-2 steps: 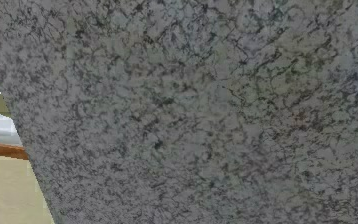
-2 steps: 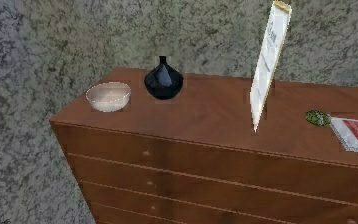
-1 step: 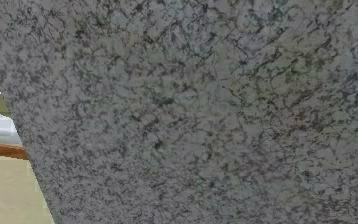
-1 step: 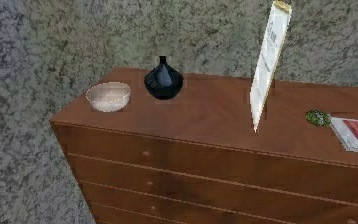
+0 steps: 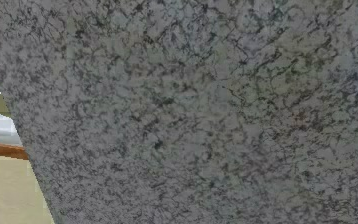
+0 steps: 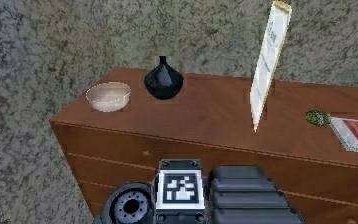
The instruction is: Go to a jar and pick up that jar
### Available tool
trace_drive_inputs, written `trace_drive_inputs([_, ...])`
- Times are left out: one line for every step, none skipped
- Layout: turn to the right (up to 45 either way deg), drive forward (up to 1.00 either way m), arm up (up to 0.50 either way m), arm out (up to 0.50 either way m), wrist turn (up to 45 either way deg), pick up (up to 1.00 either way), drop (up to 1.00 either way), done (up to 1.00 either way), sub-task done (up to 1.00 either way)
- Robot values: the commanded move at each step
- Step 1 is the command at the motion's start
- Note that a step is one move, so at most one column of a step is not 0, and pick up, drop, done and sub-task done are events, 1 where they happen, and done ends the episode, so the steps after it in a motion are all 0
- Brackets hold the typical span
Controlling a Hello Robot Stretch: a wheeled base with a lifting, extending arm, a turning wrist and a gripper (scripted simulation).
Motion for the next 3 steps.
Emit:
trace_drive_inputs([0.0, 0.00, 0.00, 0.48, 0.0, 0.00, 0.00, 0.00, 0.00])
trace_drive_inputs([0.0, 0.00, 0.00, 0.00, 45.0, 0.00, 0.00, 0.00, 0.00])
trace_drive_inputs([0.0, 0.00, 0.00, 0.00, 45.0, 0.00, 0.00, 0.00, 0.00])
